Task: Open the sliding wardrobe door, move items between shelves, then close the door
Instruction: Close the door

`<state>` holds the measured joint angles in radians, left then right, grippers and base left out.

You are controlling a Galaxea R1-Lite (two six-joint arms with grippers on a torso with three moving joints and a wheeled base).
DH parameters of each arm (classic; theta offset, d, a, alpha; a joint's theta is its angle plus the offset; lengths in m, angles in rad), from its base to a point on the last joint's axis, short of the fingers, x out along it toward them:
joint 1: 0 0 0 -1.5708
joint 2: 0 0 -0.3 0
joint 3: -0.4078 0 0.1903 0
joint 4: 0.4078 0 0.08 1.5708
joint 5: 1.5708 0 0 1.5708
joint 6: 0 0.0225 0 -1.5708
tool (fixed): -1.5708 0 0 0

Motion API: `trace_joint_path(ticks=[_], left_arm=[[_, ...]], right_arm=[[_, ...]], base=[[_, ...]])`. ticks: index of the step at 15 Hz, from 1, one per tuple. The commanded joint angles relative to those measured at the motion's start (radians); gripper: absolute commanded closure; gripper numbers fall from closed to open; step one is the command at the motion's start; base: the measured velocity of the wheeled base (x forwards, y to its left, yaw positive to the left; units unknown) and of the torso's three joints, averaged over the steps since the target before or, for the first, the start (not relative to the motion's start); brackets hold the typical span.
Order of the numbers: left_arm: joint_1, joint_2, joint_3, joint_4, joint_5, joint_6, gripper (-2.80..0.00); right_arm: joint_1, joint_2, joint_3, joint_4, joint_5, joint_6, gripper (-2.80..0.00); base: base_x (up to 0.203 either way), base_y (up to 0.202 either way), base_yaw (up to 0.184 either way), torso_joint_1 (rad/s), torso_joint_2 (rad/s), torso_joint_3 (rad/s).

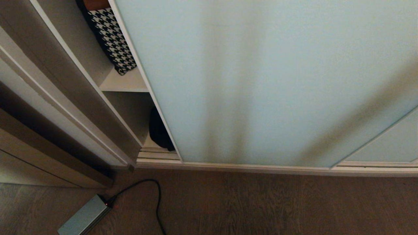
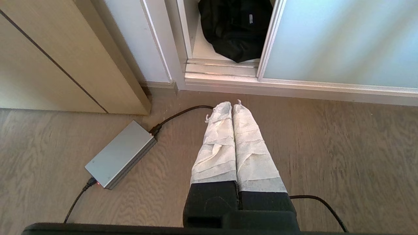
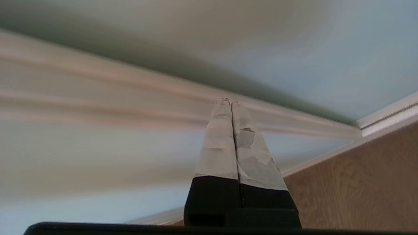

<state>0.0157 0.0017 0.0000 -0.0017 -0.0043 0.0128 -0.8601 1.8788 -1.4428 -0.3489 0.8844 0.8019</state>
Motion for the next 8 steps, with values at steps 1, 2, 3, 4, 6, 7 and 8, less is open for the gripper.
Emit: trace_joint_path(ticks=[1,2,3,4,6,7,8], left_arm=[[0.001,0.001,0.000,0.000,0.000,0.000,0.00],[0.000,0.000,0.000,0.000,0.000,0.000,0.00],[0.001,0.000,0.000,-0.001,0.000,0.000,0.00],[0.001,0.000,0.000,-0.001,0.000,0.000,0.00],[0.000,0.000,0.000,0.000,0.000,0.000,0.00],[0.000,0.000,0.000,0.000,0.001,0.000,0.00],[0.000,0.000,0.000,0.000,0.000,0.000,0.00]], right_arm=[[0.013,0.026,-0.031,-0.001,-0.012,0.005,0.00],[0.015,0.026,-0.035,-0.001,-0.013,0.007,0.00],[0.032,0.025,-0.036,-0.001,-0.015,0.008,0.00],[0.041,0.025,-0.034,-0.001,-0.016,0.008,0.00],[0.062,0.025,-0.040,-0.002,-0.021,0.007,0.00],[0.065,0.026,-0.049,-0.002,-0.029,0.006,0.00],[0.071,0.028,-0.063,-0.002,-0.037,0.008,0.00]], base=[[0.000,0.000,0.000,0.000,0.00,0.000],[0.000,0.000,0.000,0.000,0.00,0.000],[0.000,0.000,0.000,0.000,0.00,0.000],[0.000,0.000,0.000,0.000,0.00,0.000],[0.000,0.000,0.000,0.000,0.00,0.000],[0.000,0.000,0.000,0.000,0.00,0.000],[0.000,0.000,0.000,0.000,0.00,0.000]])
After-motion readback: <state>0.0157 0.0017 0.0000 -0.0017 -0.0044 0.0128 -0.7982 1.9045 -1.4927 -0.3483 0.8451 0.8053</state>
